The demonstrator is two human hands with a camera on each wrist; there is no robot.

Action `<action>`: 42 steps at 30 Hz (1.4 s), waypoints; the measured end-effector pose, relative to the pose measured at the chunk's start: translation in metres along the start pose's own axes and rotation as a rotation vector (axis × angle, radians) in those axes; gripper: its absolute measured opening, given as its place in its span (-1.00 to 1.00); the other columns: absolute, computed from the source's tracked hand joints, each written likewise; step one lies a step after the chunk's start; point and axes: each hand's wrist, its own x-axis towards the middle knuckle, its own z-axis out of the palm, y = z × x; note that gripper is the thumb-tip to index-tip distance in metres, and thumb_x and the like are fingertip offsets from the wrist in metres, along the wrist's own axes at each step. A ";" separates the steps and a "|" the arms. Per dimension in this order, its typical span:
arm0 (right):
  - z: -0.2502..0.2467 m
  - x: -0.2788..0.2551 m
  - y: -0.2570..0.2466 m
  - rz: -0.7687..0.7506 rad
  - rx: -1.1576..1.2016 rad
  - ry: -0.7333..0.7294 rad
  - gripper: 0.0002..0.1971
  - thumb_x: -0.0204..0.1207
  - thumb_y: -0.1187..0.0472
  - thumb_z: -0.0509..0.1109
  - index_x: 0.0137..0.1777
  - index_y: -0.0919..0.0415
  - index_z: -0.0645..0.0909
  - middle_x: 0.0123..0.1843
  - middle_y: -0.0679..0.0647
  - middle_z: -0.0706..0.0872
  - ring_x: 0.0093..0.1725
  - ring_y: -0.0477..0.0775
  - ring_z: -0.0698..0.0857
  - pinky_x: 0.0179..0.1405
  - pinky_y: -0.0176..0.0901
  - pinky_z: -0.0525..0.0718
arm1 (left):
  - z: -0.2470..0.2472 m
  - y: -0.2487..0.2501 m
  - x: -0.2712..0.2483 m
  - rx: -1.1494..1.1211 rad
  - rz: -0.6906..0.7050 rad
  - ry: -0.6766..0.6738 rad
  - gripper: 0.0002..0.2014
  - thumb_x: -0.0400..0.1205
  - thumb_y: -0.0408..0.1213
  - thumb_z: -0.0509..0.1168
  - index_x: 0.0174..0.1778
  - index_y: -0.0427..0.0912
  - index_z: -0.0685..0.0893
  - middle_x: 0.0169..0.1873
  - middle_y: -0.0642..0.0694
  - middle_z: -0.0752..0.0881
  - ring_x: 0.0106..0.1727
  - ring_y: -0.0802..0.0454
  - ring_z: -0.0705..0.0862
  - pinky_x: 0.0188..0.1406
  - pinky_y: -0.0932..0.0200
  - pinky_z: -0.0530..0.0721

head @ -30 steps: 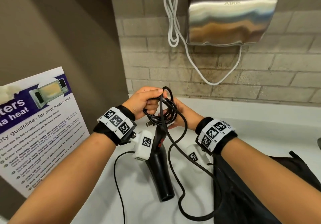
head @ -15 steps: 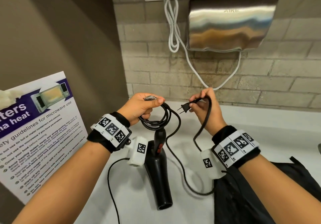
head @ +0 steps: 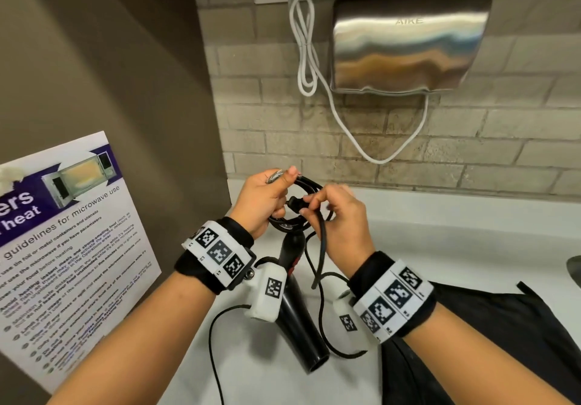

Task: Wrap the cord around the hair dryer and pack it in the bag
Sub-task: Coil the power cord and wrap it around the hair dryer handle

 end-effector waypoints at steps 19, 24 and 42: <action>-0.001 0.035 0.012 0.115 -0.258 -0.455 -0.60 0.41 0.49 0.17 0.15 0.07 0.49 -0.33 -0.15 0.61 -0.31 -0.05 0.64 -0.27 -0.15 0.63 | 0.000 0.005 -0.011 0.224 -0.037 -0.162 -0.86 0.64 -0.28 0.23 -0.22 -0.23 0.57 -0.77 0.14 0.33 -0.72 0.25 0.23 -0.70 0.37 0.24; -0.006 0.038 0.014 0.037 -0.490 -0.572 -0.73 0.46 0.26 0.28 -0.28 -0.16 0.36 -0.29 -0.17 0.50 -0.08 0.13 0.45 0.09 0.04 0.54 | -0.007 0.012 -0.007 0.365 -0.073 -0.246 -0.66 0.61 -0.23 0.28 -0.52 -0.17 0.60 -0.68 0.05 0.35 -0.64 0.17 0.25 -0.59 0.29 0.34; -0.080 0.040 0.056 0.208 -0.969 -0.560 -0.72 0.68 -0.01 -0.04 -0.05 0.06 0.47 -0.14 0.11 0.68 -0.06 0.23 0.66 -0.27 -0.10 0.40 | -0.025 -0.004 -0.003 0.029 -0.108 -0.081 -0.69 0.66 -0.30 0.15 -0.41 -0.29 0.54 -0.78 0.14 0.18 -0.76 0.22 0.11 -0.69 0.31 0.19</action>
